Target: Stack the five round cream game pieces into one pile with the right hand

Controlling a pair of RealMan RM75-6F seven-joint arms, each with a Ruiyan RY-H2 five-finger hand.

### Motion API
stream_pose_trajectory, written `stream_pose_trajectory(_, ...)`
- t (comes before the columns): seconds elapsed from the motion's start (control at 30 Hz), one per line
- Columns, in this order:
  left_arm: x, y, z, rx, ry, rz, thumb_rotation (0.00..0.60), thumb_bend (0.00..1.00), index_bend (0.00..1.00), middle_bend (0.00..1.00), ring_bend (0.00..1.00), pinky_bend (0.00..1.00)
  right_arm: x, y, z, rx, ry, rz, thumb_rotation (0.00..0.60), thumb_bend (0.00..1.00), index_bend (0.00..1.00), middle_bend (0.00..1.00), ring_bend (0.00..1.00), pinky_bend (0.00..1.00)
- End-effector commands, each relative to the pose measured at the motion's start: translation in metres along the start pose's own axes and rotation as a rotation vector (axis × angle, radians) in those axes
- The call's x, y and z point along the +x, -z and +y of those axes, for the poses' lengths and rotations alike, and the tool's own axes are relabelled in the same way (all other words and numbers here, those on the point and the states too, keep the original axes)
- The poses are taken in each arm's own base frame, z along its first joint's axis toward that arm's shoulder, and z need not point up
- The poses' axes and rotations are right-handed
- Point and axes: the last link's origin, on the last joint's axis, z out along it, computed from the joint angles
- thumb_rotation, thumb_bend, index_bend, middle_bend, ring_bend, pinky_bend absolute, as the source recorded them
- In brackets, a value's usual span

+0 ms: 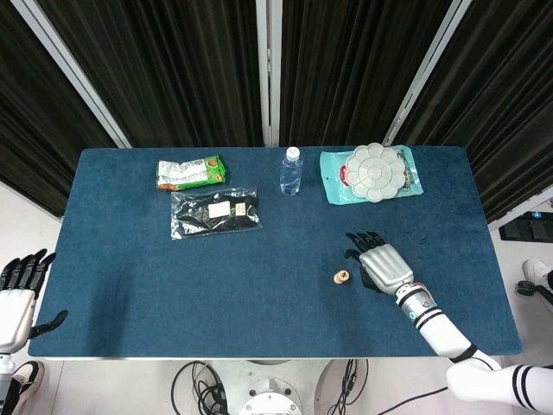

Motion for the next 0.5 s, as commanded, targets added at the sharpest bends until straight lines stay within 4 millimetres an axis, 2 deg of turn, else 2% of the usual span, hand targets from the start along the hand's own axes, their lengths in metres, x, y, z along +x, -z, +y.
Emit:
stream_pose_trajectory(0.03,0.000,0.000,0.000,0.001,0.000,0.000,0.600,0.19,0.04,0.00,0.00,0.00,-0.007,-0.001,0.008,-0.011,0.005,-0.029,0.487,0.95,0.33,0.01,0.00,0.00)
stream_pose_trajectory(0.17,0.000,0.000,-0.001,0.002,0.005,-0.001,0.600,0.19,0.04,0.00,0.00,0.00,-0.012,-0.003,0.006,-0.011,0.010,-0.044,0.484,0.96,0.37,0.01,0.00,0.00)
stream_pose_trajectory(0.5,0.001,0.000,-0.002,-0.002,0.017,-0.004,0.600,0.19,0.04,0.00,0.00,0.00,-0.022,-0.009,0.002,-0.020,0.001,-0.066,0.483,0.96,0.37,0.00,0.00,0.00)
